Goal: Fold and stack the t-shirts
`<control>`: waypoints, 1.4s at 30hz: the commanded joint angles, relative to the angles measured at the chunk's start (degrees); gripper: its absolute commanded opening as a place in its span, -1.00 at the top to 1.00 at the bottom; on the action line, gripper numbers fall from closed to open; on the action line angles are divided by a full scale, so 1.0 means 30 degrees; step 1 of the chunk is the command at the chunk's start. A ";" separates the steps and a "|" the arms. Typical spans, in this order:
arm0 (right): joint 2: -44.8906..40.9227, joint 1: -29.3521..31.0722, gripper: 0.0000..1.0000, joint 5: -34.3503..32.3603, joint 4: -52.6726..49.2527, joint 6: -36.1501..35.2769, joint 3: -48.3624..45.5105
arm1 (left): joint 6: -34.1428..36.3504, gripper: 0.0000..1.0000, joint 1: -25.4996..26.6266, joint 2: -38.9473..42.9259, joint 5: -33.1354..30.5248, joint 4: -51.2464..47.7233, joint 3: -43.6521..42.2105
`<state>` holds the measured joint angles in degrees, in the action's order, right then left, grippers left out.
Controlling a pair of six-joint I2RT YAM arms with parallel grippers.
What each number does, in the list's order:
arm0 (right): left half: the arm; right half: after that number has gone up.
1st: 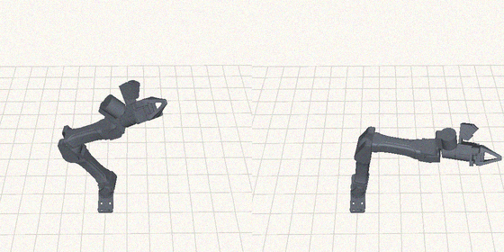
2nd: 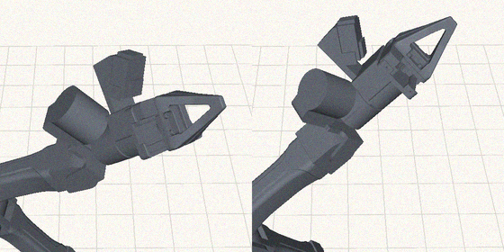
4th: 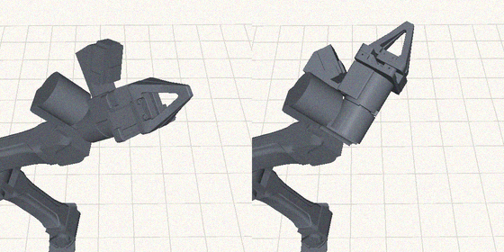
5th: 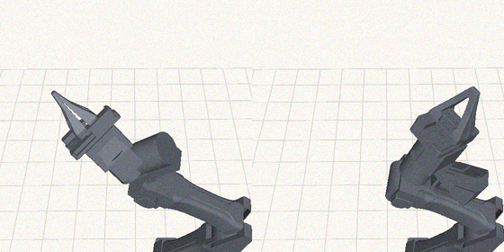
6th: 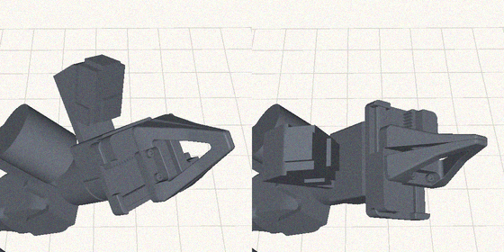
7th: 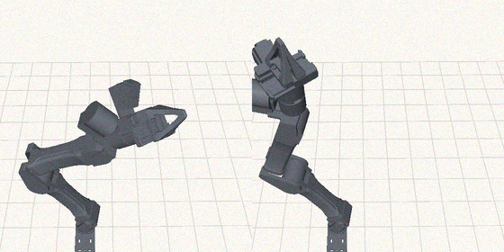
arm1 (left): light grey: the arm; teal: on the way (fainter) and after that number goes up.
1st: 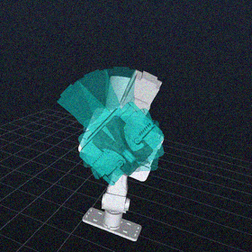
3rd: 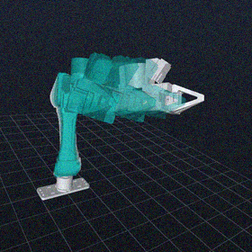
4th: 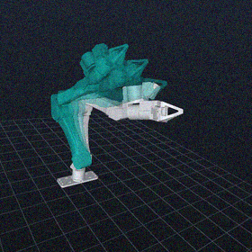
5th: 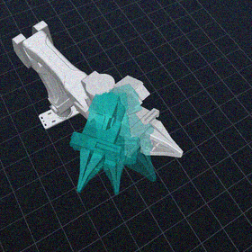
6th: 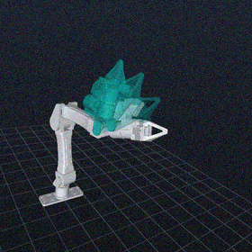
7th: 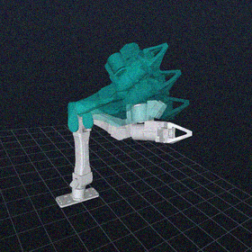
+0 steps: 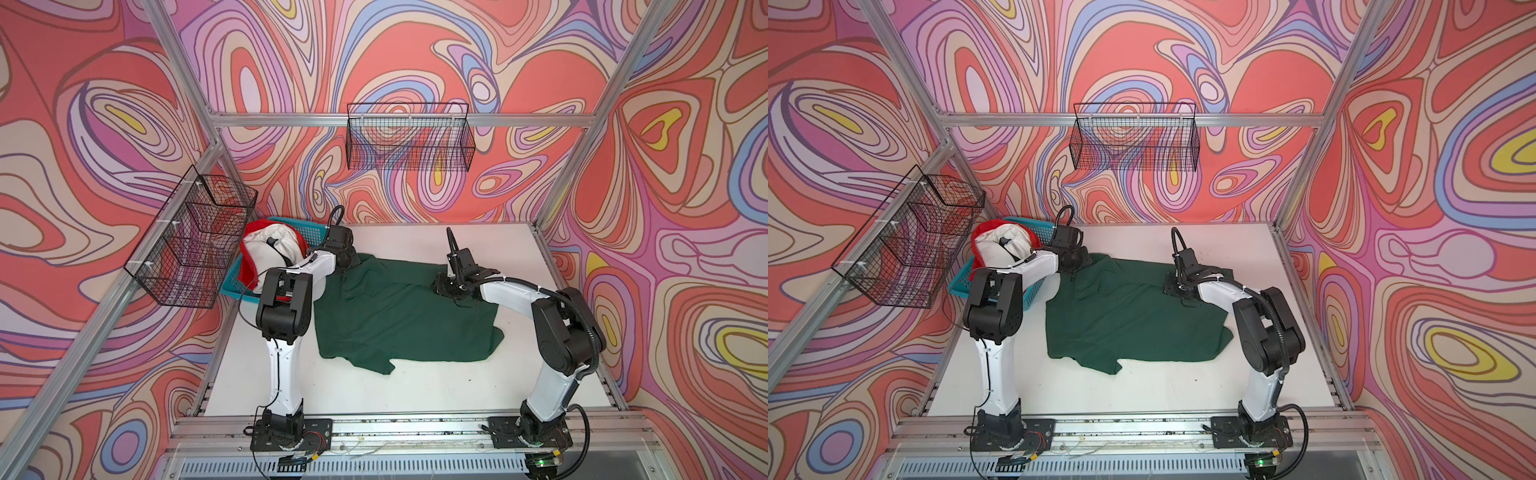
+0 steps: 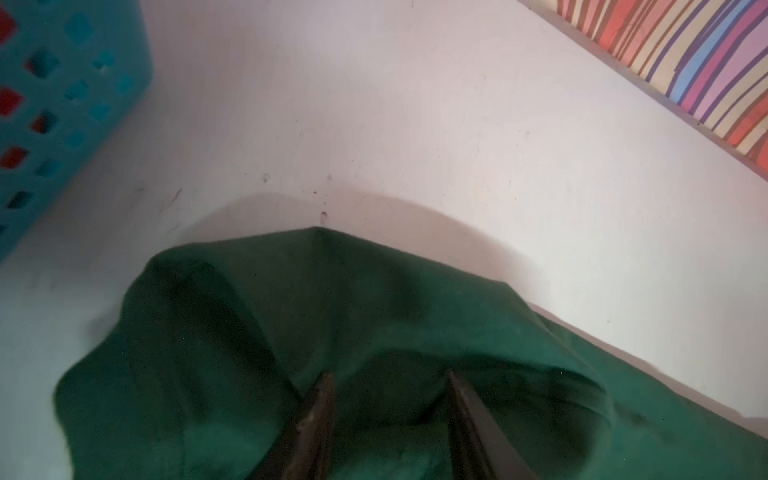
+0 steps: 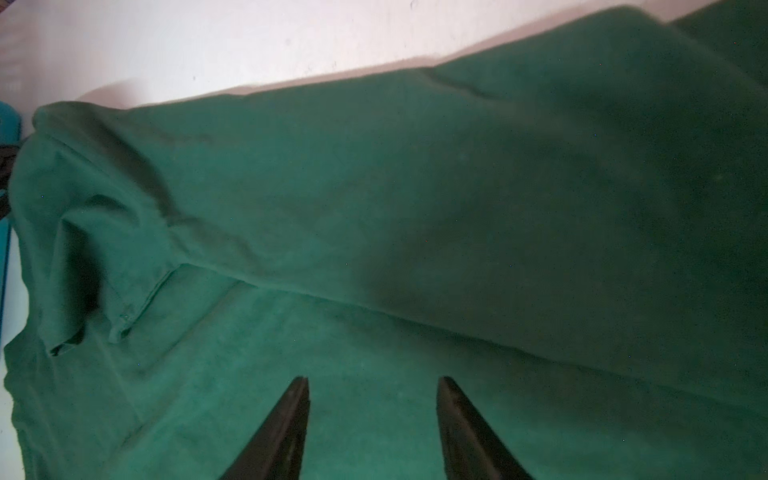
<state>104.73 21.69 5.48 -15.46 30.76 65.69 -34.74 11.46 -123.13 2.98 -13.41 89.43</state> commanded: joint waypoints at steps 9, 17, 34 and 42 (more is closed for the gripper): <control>0.0201 0.0005 -0.01 -0.0740 -0.0412 0.0031 0.0489 | -0.0298 0.14 -0.0103 0.0005 -0.1959 -0.0451 -0.0208; 0.0253 0.0005 -0.01 -0.1119 -0.0727 -0.0117 0.0265 | 0.0431 0.12 -0.0202 0.0124 -0.4274 -0.0960 -0.0130; 0.0492 0.0005 0.00 -0.1151 -0.1105 -0.0063 0.0514 | 0.0410 0.30 -0.0570 -0.1867 -0.2680 -0.0837 0.1939; 0.0587 -0.0004 0.00 -0.1171 -0.1180 -0.0030 0.0507 | 0.0308 0.43 -0.0622 -0.2015 -0.2391 -0.0716 0.1994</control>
<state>105.23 21.69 2.96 -18.09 30.74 66.35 -33.21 10.07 -127.61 -5.15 -14.94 94.17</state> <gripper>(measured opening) 0.498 0.303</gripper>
